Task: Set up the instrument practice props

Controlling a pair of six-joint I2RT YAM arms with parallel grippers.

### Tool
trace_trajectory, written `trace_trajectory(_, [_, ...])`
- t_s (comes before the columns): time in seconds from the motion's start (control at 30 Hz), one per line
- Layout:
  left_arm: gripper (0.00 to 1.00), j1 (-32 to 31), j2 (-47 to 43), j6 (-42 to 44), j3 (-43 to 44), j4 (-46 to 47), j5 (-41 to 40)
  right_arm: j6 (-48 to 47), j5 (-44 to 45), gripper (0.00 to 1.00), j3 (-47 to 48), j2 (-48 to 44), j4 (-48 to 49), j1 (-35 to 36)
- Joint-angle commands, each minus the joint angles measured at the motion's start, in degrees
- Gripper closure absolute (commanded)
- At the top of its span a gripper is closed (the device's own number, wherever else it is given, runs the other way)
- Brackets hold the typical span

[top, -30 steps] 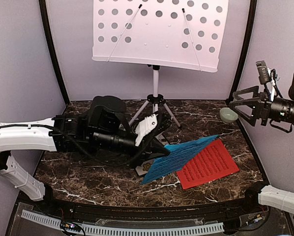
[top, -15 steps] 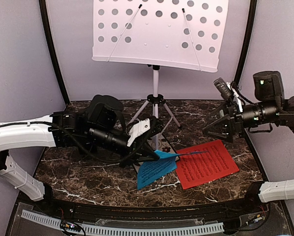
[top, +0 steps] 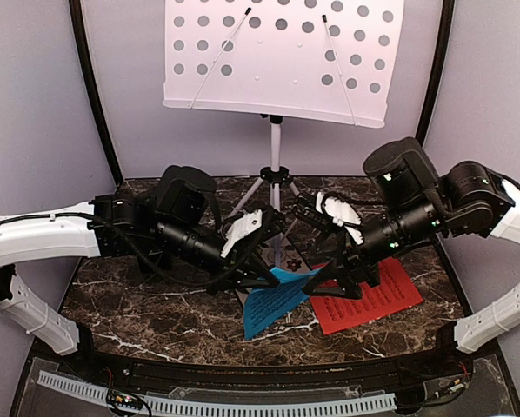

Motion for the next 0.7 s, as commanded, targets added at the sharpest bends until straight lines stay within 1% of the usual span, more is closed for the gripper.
trace_trajectory(0.0, [1.0, 0.2, 0.0, 0.8, 1.3, -0.5, 3.2, -2.4, 8.1, 0.26, 4.5, 3.4, -2.7, 2.5])
trace_trajectory(0.07, [1.0, 0.2, 0.1, 0.8, 1.2, -0.2, 3.7, -2.3, 9.3, 0.29, 6.0, 5.3, -3.7, 3.9])
trace_trajectory(0.2, [1.0, 0.2, 0.3, 0.3, 1.3, 0.5, 5.1, -2.7, 13.0, 0.32, 6.9, 8.1, -5.3, 5.7])
trace_trajectory(0.3, [1.0, 0.2, -0.3, 0.0, 0.9, 1.4, 6.0, -2.7, 14.2, 0.38, 6.5, 9.1, -5.9, 6.2])
trace_trajectory(0.4, [1.0, 0.2, -1.4, -0.3, -0.2, 2.7, 5.8, -2.4, 14.2, 0.49, 5.2, 8.6, -5.1, 6.3])
trace_trajectory(0.47, [1.0, 0.2, -2.4, -0.5, -1.2, 3.9, 5.7, -2.1, 15.0, 0.51, 3.9, 7.8, -4.3, 6.3])
trace_trajectory(0.57, [1.0, 0.3, -3.7, -0.8, -2.8, 5.8, 5.4, -1.5, 16.3, 0.51, 1.5, 5.7, -2.9, 6.3])
trace_trajectory(0.67, [1.0, 0.3, -4.1, -0.8, -3.7, 6.7, 5.4, -0.7, 14.9, 0.46, -1.1, 1.2, 1.4, 6.3])
